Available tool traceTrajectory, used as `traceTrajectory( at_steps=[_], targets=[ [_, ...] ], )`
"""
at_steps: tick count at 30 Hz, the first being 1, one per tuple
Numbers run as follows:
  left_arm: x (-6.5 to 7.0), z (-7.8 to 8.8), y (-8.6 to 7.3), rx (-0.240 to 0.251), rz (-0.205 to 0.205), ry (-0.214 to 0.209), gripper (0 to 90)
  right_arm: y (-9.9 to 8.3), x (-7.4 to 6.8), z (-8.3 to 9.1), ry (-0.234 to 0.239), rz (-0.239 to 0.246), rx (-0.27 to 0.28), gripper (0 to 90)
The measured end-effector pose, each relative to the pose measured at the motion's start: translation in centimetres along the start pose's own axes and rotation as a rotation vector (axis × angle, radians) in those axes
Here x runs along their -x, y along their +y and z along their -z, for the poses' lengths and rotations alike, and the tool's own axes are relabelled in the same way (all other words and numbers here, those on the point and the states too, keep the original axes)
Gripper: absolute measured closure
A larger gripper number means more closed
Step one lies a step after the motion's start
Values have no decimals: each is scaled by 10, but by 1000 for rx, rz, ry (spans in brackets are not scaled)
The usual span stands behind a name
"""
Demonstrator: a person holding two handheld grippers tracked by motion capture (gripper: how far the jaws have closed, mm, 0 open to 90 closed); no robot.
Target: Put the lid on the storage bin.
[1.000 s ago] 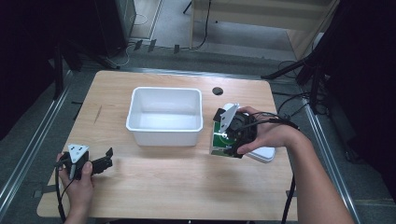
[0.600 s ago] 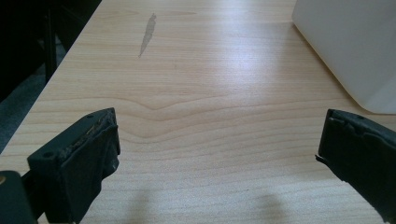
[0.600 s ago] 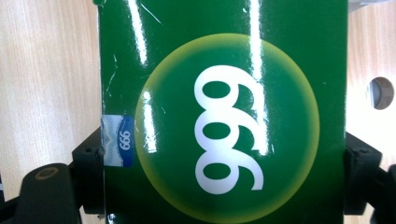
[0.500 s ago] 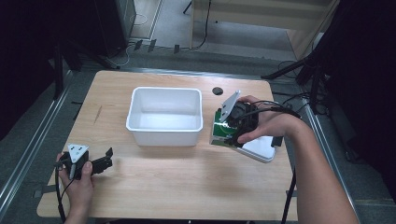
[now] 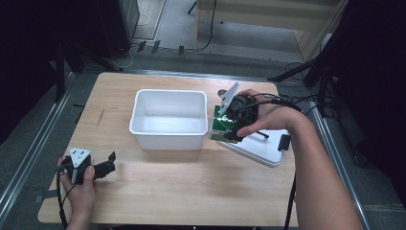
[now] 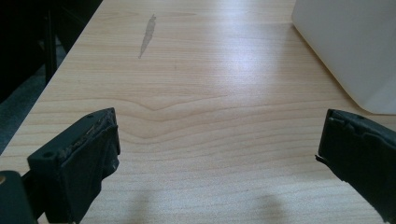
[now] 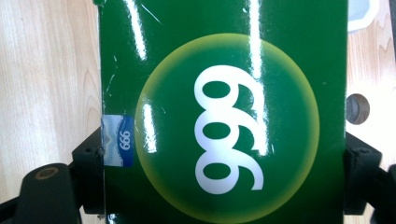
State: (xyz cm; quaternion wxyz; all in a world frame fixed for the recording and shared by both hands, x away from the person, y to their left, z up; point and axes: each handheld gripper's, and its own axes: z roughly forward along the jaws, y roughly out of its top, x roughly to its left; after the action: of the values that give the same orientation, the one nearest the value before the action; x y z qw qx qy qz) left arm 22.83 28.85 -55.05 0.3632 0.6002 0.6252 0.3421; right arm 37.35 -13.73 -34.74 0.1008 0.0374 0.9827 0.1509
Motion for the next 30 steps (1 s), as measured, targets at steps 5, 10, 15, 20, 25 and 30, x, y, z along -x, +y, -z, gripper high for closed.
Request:
traceTrajectory(
  at_steps=[5,10,15,20,25,30],
  targets=[
    [0,0,0,0,0,-1,0,7,7,-1,9,0,0,159],
    [0,0,0,2,3,-2,0,17,16,-1,21,4,-2,159],
    [0,0,0,4,5,-3,0,28,24,-2,25,16,-10,159],
    [-1,0,0,5,9,-6,0,41,30,-1,31,27,-3,159],
    [-1,0,0,9,14,-8,0,55,33,-2,26,48,-3,159],
    [-2,1,0,9,14,-9,0,65,37,-4,36,58,3,159]
  ],
)
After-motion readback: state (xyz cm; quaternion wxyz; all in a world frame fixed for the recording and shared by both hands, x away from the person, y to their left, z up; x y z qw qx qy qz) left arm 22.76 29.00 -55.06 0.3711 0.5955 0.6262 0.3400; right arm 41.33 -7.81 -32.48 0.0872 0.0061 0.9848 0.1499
